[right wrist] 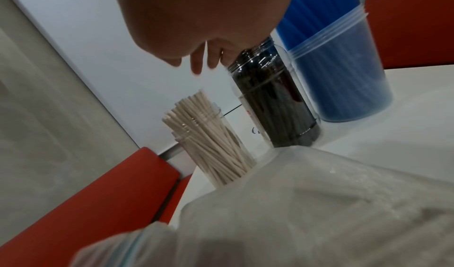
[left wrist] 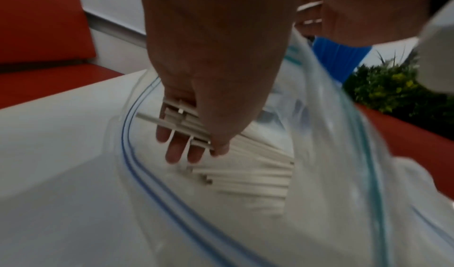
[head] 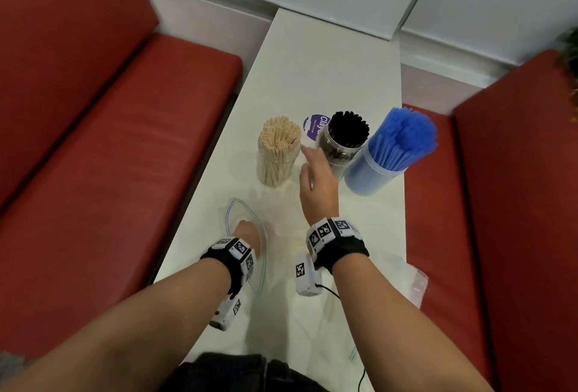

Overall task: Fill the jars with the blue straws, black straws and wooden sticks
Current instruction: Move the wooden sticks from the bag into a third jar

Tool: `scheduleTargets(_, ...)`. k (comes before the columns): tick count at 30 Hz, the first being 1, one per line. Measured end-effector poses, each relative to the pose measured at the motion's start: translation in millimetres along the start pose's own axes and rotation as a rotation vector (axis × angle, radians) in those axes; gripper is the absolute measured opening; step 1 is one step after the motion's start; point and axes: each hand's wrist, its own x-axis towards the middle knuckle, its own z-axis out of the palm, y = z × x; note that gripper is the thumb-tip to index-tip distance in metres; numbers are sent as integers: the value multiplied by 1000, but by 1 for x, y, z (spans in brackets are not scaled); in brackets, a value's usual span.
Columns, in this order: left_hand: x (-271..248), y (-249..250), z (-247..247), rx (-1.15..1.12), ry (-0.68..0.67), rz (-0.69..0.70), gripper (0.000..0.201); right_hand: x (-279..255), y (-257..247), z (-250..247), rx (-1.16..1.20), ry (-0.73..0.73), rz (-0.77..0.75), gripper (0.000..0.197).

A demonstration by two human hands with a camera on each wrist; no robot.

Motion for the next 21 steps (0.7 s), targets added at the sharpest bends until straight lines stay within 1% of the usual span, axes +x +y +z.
scheduleTargets(1, 0, -1, 0, -360, -21, -115, 46, -4, -5, 0, 20, -61, -15, 39)
scheduleTargets(2, 1, -2, -2, -438, -76, -96, 39, -10, -10, 1, 45, -131, -21, 36)
scheduleTargets(3, -2, -4, -9, -477, -67, -118, 35, -15, -16, 3, 68, -222, -11, 33)
scheduleTargets(4, -1, -5, -14, -563, -41, -122, 34, -21, -23, 6, 117, -320, 15, 32)
scheduleTargets(6, -17, -10, -32, -699, -22, -155, 35, -30, -35, 11, 249, -497, 86, 39)
scheduleTargets(7, -26, -13, -39, -739, 0, -164, 35, -35, -38, 14, 295, -557, 121, 41)
scheduleTargets(9, -41, -24, -50, -762, 100, -200, 37, -42, -44, 16, 299, -624, 105, 44)
scheduleTargets(10, -53, -30, -59, -753, 114, -233, 37, -44, -44, 17, 311, -645, 84, 48)
scheduleTargets(11, -63, -37, -68, -710, 96, -251, 37, -45, -45, 15, 349, -661, 75, 56)
scheduleTargets(13, -86, -49, -91, -530, -29, -220, 32, -44, -46, 11, 427, -717, 97, 89)
scheduleTargets(14, -97, -53, -104, -446, -67, -205, 27, -44, -49, 9, 418, -766, 118, 100)
scheduleTargets(15, -104, -57, -114, -372, -66, -193, 26, -45, -51, 8, 369, -805, 117, 95)
scheduleTargets(16, -111, -61, -124, -337, -46, -213, 22, -45, -52, 8, 271, -822, 95, 77)
scheduleTargets(17, -117, -63, -132, -313, -25, -226, 17, -45, -52, 11, 143, -824, 57, 54)
scheduleTargets(18, -126, -65, -140, -297, -19, -238, 18, -44, -55, 12, 36, -815, 32, 30)
scheduleTargets(19, -131, -66, -147, -290, 4, -234, 20, -42, -60, 13, -26, -806, 27, 12)
scheduleTargets(20, -134, -67, -152, -280, 20, -223, 20, -40, -65, 12, -57, -791, 20, 19)
scheduleTargets(21, -137, -68, -156, -275, 66, -209, 20, -39, -69, 12, -61, -771, 16, 29)
